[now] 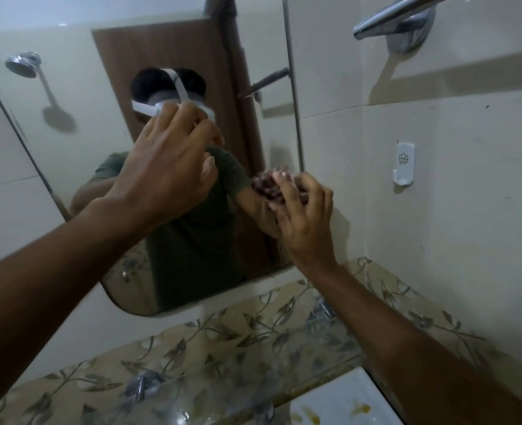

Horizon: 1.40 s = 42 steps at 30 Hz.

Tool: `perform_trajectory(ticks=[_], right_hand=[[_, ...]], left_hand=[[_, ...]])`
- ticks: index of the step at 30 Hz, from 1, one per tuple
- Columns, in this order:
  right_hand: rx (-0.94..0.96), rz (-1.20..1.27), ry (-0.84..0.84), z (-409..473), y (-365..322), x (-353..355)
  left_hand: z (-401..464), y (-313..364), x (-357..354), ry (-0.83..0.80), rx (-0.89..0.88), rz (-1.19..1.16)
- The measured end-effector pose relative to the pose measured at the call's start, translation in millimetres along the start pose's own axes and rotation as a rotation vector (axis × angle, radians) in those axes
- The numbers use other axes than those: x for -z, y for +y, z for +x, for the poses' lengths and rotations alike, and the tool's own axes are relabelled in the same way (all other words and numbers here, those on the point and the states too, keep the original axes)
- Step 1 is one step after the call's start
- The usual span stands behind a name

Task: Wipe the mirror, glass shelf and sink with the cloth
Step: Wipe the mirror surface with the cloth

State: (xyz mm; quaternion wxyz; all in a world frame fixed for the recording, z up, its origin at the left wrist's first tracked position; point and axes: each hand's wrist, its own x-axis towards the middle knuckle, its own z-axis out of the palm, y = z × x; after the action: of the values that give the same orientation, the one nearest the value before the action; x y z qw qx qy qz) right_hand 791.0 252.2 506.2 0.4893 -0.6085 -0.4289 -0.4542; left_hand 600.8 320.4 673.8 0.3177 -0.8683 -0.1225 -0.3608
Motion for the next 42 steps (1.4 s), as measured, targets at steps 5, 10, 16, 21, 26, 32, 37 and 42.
perform_trajectory(ticks=[5,10,16,21,26,32,37,42], right_hand=[[-0.066,0.007,0.106,56.7,4.5,0.1],[-0.073,-0.005,0.005,-22.2,4.2,-2.4],[-0.078,0.019,-0.037,-48.6,2.4,-1.5],[-0.173,0.097,0.129,19.0,8.9,-4.9],[-0.184,0.085,0.056,-46.7,3.1,-8.9],[-0.219,0.081,-0.023,-88.4,-2.1,-8.9],[-0.248,0.088,0.105,-16.9,4.4,-6.5],[-0.250,0.035,0.040,-66.6,0.5,-9.7]], left_hand=[[-1.1,4.1,-3.7,-0.012,0.012,-0.031],[-10.8,2.6,-8.6,-0.028,0.014,-0.038],[-18.4,1.9,-10.6,-0.063,-0.074,0.017],[-17.6,-1.1,-10.9,-0.043,-0.057,0.021],[-16.0,-1.8,-13.6,-0.029,-0.067,0.037],[-18.9,0.7,-16.6,-0.041,-0.089,0.035],[-22.4,-0.6,-16.0,-0.049,-0.073,0.011],[-29.0,-3.5,-13.8,-0.062,-0.048,-0.008]])
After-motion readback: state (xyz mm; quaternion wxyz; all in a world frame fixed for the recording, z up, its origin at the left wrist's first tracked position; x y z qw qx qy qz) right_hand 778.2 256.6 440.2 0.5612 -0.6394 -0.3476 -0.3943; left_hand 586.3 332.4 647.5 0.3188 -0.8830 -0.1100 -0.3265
